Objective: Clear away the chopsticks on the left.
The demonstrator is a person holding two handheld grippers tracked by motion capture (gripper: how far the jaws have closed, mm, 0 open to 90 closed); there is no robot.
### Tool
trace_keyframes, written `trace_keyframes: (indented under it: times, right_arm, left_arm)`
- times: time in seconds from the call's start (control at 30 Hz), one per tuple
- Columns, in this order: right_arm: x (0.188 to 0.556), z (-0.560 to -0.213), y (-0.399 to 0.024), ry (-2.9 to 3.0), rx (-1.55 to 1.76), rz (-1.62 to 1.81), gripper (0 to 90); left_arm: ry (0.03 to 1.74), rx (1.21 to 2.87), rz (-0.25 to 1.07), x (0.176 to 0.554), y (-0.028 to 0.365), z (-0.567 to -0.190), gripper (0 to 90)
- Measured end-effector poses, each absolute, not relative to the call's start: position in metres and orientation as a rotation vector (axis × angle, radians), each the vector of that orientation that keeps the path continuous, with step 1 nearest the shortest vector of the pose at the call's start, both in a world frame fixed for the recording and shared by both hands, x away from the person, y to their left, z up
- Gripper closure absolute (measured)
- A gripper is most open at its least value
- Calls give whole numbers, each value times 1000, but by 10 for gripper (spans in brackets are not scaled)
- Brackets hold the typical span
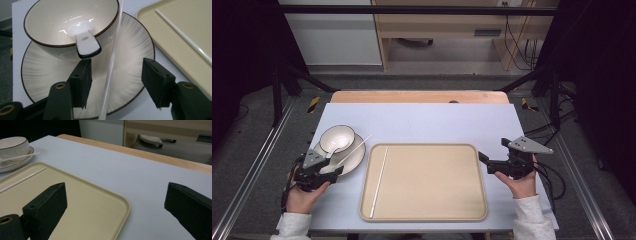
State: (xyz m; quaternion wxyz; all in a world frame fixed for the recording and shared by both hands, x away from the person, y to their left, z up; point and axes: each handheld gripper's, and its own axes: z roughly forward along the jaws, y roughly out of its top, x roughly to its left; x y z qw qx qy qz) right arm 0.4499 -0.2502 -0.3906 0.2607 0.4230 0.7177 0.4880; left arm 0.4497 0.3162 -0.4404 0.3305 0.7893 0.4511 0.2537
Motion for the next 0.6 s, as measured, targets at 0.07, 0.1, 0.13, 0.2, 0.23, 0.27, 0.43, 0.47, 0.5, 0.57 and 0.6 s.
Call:
trace_keyframes:
  times: [0.07,0.1,0.13,0.2,0.23,0.27,0.43,0.47,0.5,0.57,0.6]
  right_arm:
    - [450,-391,-250,1942,1147,1322,48]
    - [450,-391,-250,1943,1146,1322,48]
    - [450,-391,-250,1943,1145,1321,49]
    - [450,-391,-250,1948,1145,1318,49]
    - [450,-391,-250,1950,1142,1317,49]
    - [450,-391,-250,1950,1142,1317,49]
    - [451,-391,-247,1953,1144,1316,49]
    - [451,-392,-247,1958,1141,1313,49]
    - [451,-392,-246,1958,1144,1313,48]
    - [451,-392,-246,1961,1144,1309,49]
    - [451,-392,-246,1964,1139,1306,48]
  left_arm:
    - [1188,2092,659,454,315,-445,443]
    - [1189,2102,656,456,315,-446,455]
    - [1189,2102,651,458,315,-448,466]
    - [1191,2106,646,460,315,-449,496]
    - [1193,2117,642,463,315,-451,523]
    - [1193,2117,642,463,315,-451,533]
    - [1196,2161,639,470,314,-454,586]
    - [1194,2166,636,471,314,-454,611]
    - [1192,2172,634,472,313,-455,625]
    - [1193,2185,629,474,312,-455,653]
    - [1190,2194,626,474,312,-456,664]
